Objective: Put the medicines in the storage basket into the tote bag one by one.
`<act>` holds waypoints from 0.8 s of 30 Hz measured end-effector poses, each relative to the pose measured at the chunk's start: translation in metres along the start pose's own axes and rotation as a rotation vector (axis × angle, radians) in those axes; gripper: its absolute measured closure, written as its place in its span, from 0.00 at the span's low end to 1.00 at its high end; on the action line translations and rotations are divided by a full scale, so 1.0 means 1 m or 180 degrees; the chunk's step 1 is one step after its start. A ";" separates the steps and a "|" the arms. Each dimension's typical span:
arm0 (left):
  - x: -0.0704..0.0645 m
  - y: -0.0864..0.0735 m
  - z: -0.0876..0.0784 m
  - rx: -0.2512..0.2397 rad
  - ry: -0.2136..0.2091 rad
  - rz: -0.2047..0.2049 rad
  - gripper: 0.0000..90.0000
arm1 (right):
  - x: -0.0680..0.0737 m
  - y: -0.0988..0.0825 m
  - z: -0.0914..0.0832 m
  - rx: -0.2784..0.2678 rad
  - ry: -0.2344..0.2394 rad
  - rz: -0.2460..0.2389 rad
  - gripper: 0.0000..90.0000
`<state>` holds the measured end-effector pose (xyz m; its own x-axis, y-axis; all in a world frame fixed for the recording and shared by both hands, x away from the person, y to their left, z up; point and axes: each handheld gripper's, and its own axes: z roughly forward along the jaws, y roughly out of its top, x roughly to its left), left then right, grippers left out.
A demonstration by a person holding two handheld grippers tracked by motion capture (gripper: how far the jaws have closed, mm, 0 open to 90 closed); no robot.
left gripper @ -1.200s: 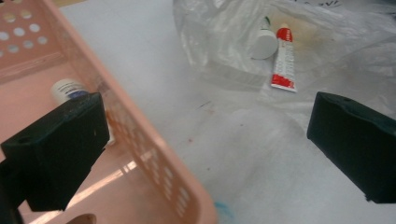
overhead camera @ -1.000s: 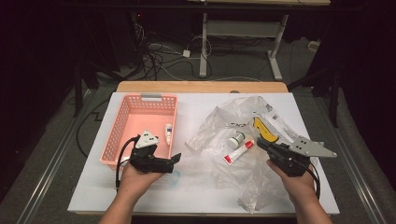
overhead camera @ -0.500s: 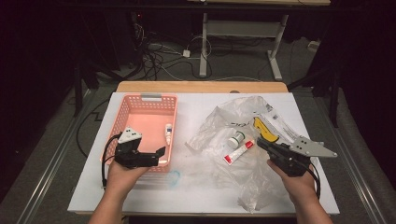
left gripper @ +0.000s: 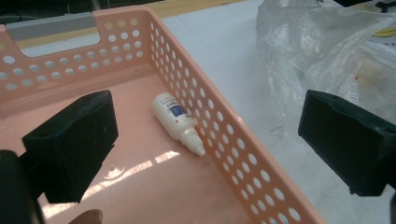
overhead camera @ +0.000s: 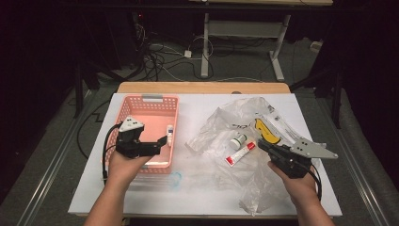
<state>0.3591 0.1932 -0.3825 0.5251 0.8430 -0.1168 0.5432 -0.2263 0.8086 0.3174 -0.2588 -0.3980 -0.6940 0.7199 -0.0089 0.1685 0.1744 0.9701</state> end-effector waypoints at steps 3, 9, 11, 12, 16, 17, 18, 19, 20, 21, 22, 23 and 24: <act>0.006 0.010 0.009 0.0073 0.0065 0.0002 0.05 | 0.000 0.000 0.000 0.0001 0.0000 0.0003 1.00; 0.021 0.021 0.029 0.0231 0.0114 -0.0111 0.10 | -0.002 -0.001 -0.001 -0.0003 -0.0013 0.0021 1.00; 0.026 0.023 0.035 0.0249 0.0101 -0.0176 0.15 | -0.002 -0.001 0.000 -0.0001 -0.0011 0.0015 1.00; 0.028 0.024 0.038 0.0279 0.0107 -0.0199 0.16 | -0.002 -0.001 0.000 -0.0002 -0.0011 0.0018 1.00; 0.035 0.028 0.052 0.0434 0.0123 -0.0243 0.17 | -0.002 -0.001 0.000 0.0002 -0.0009 0.0020 1.00; 0.036 0.029 0.056 0.0481 0.0097 -0.0256 0.18 | -0.002 -0.001 0.000 0.0008 -0.0006 0.0016 1.00; 0.037 0.030 0.060 0.0523 0.0084 -0.0272 0.18 | -0.001 -0.001 0.000 0.0007 -0.0006 0.0013 1.00; 0.038 0.030 0.064 0.0567 0.0085 -0.0272 0.19 | -0.001 -0.001 0.000 0.0010 -0.0006 0.0009 1.00; 0.039 0.031 0.068 0.0606 0.0078 -0.0282 0.20 | -0.001 -0.001 0.000 0.0009 -0.0006 0.0002 1.00; 0.040 0.031 0.071 0.0639 0.0077 -0.0309 0.21 | -0.001 -0.001 0.000 0.0009 -0.0006 0.0003 1.00; 0.041 0.031 0.075 0.0674 0.0085 -0.0308 0.22 | -0.002 -0.001 0.000 0.0009 -0.0006 0.0002 1.00; 0.042 0.030 0.078 0.0712 0.0089 -0.0306 0.23 | -0.002 -0.001 0.000 0.0009 -0.0006 0.0003 1.00; 0.042 0.030 0.081 0.0749 0.0097 -0.0325 0.24 | -0.002 -0.001 0.000 0.0009 -0.0007 0.0013 1.00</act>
<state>0.4510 0.1825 -0.4102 0.4416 0.8809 -0.1705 0.7316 -0.2436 0.6367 0.3183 -0.2603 -0.3990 -0.6917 0.7222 -0.0055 0.1732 0.1734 0.9695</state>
